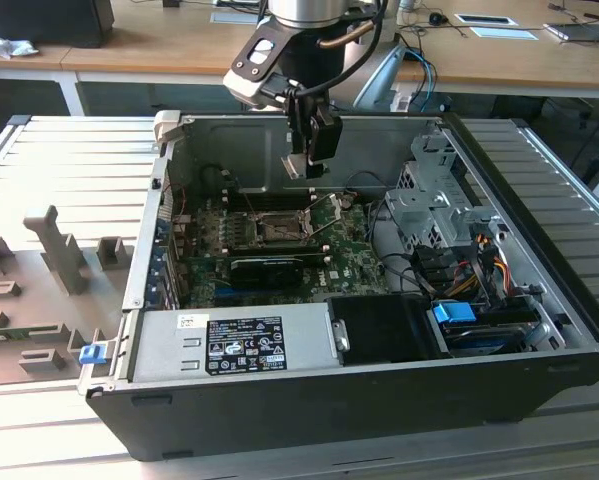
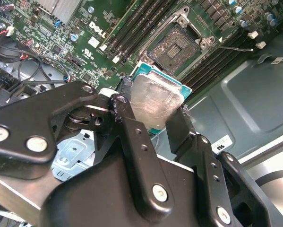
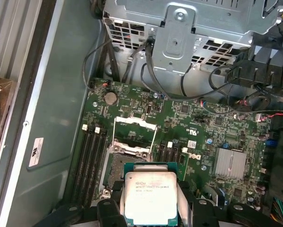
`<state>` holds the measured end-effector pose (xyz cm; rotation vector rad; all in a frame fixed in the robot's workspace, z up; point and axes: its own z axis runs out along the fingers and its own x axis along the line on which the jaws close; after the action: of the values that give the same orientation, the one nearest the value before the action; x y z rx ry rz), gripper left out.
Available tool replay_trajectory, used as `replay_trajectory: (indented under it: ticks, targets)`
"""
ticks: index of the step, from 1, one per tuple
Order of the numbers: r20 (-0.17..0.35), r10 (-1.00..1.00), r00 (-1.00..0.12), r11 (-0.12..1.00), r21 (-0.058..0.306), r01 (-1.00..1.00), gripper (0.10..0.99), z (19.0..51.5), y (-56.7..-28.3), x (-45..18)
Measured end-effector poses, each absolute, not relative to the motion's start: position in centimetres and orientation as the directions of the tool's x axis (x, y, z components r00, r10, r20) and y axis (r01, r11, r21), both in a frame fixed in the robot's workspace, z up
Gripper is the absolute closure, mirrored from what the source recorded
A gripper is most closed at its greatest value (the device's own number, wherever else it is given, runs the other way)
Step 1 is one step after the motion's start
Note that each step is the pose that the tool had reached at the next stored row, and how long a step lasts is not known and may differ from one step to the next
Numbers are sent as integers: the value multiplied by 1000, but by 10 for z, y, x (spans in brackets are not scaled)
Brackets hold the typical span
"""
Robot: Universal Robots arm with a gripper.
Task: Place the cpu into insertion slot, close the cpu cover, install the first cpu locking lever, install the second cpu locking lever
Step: 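Place the cpu into insertion slot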
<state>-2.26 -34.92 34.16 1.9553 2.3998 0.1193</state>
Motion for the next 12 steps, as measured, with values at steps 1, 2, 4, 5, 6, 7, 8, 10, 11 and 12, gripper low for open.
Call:
replay_trajectory:
  ticks: [1,2,4,5,6,7,8,10,11,12]
  targets:
    - [15,979,-202,200,87,976,553,342,-349,-23]
    - [15,979,-202,200,87,976,553,342,-349,-23]
    - [15,979,-201,199,87,976,553,341,-349,-23]
    - [15,980,-200,198,87,976,553,341,-349,-23]
    - [15,980,-197,195,87,977,553,341,-349,-23]
    - [15,981,-193,191,87,978,553,341,-349,-23]
    - [15,982,-189,187,87,978,553,341,-349,-23]
    - [15,983,-185,183,87,979,553,341,-349,-23]
    - [15,983,-183,181,87,980,553,341,-349,-23]
    - [15,983,-181,179,87,980,553,341,-349,-23]
